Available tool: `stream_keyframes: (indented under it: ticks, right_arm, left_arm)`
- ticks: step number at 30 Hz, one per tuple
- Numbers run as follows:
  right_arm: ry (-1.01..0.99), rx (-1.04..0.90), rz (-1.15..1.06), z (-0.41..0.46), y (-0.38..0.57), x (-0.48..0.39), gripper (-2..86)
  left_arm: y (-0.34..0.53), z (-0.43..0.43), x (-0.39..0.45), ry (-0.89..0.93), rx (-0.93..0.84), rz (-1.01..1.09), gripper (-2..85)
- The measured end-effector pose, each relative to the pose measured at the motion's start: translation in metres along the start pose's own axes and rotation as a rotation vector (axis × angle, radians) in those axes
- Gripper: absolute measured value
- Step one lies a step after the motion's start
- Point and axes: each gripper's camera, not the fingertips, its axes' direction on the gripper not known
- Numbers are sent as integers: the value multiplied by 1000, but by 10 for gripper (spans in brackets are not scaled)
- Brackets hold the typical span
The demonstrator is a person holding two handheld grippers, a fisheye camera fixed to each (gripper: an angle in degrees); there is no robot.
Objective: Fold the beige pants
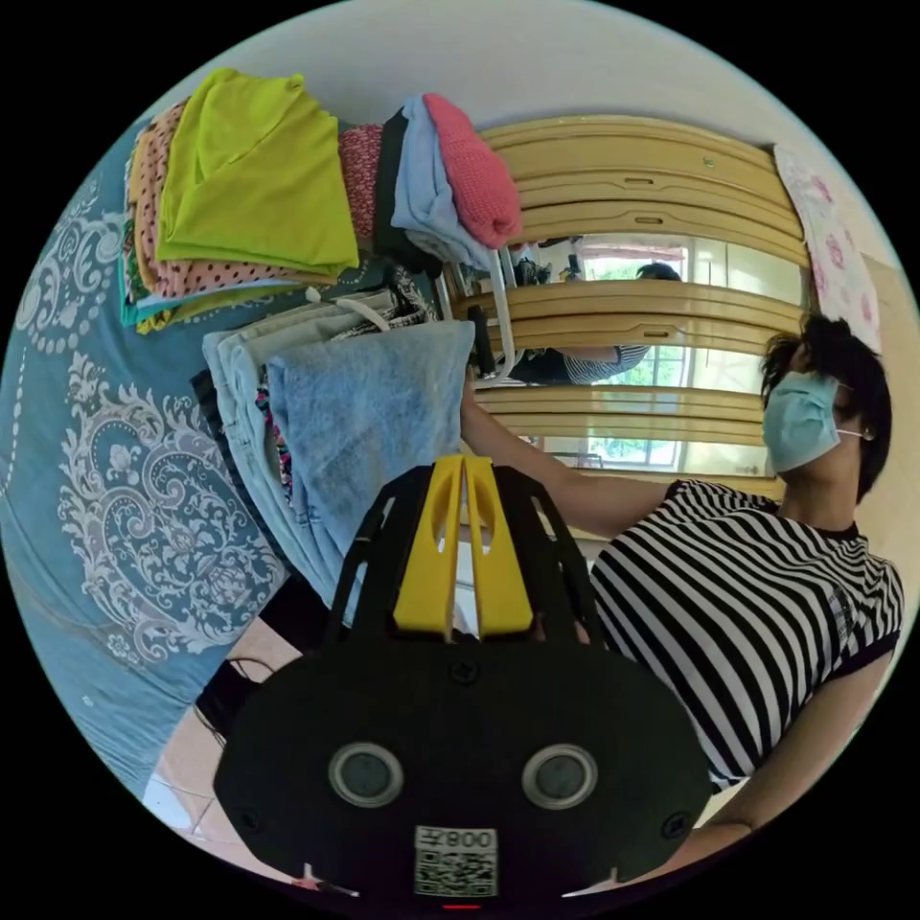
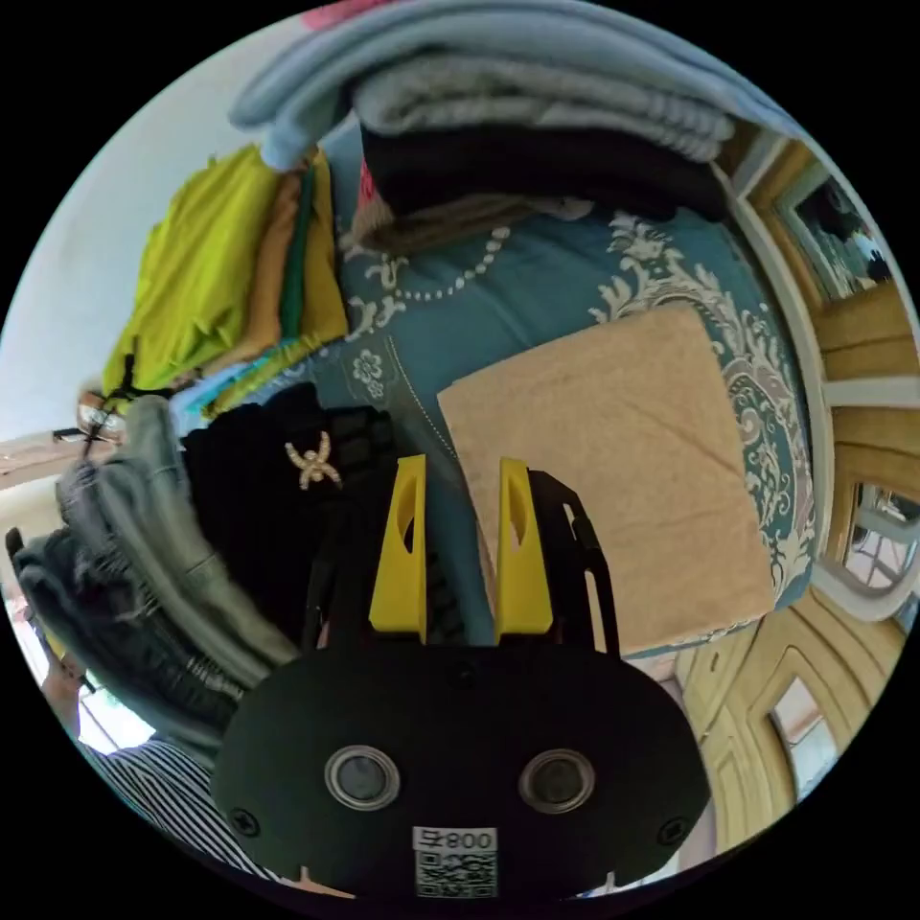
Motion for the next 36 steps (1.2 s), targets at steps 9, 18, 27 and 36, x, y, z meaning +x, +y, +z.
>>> stream_keyframes:
  ticks: [9, 18, 27, 36]
  right_arm:
    - [90, 19, 7, -23, 14, -18, 42]
    - [-209, 330, 196, -161, 110, 24, 23]
    - [-324, 884, 70, -379, 250, -25, 20]
    - [-456, 1236, -427, -567, 318, -210, 19]
  left_arm:
    - [68, -24, -51, 103, 78, -142, 2]
    - [147, -61, -80, 225, 156, -124, 2]
    - [236, -101, -99, 416, 206, -19, 3]
    - [356, -191, -68, 413, 333, 297, 35]
